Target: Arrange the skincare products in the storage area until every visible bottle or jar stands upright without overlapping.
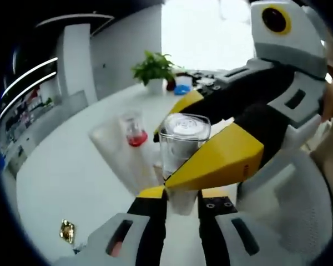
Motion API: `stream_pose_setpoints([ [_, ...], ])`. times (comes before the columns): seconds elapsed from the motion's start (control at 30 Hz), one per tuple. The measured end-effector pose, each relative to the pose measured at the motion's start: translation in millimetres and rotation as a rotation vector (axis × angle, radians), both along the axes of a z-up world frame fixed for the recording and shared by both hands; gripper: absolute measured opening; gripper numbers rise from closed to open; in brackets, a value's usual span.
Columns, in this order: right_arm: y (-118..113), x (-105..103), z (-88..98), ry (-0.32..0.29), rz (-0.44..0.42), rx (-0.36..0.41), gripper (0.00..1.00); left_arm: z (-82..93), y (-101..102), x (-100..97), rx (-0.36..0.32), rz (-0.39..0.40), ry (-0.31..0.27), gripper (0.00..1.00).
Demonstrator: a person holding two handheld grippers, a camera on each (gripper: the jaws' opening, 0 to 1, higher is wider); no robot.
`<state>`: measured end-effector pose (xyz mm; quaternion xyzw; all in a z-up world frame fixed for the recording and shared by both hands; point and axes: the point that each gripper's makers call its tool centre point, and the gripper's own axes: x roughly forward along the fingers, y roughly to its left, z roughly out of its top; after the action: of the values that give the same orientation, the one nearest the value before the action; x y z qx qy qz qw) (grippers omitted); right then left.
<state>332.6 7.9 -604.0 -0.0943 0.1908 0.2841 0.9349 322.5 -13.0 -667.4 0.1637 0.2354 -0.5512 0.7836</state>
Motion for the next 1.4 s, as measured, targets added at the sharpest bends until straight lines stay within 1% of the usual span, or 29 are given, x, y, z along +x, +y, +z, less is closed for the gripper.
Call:
stream_pose_setpoints([
  [0.17,-0.8,-0.9,-18.4,0.031,-0.001,-0.036,0.21,-21.8,-2.9,-2.0,0.018,-0.014,0.022,0.17],
  [0.3,-2.3,0.0,-30.8,0.056,-0.003,-0.051,0.21,-34.3,-4.2,-1.4,0.027,-0.02,0.038,0.17],
  [0.73,-5.7,4.2,-60.4,0.109,0.005,-0.088,0.21,-64.4,-8.3,2.6,0.06,-0.04,0.066,0.17],
  [1.03,-7.4,5.7,-72.5,0.135,0.009,-0.095,0.22,-75.3,-8.9,3.8,0.072,-0.047,0.074,0.17],
  [1.27,-8.4,7.0,-77.5,0.139,0.007,-0.095,0.22,-80.3,-9.2,5.7,0.08,-0.058,0.063,0.17],
  [1.4,-8.4,9.5,-76.5,0.126,0.013,-0.09,0.22,-79.5,-10.2,7.9,0.069,-0.056,0.063,0.17],
])
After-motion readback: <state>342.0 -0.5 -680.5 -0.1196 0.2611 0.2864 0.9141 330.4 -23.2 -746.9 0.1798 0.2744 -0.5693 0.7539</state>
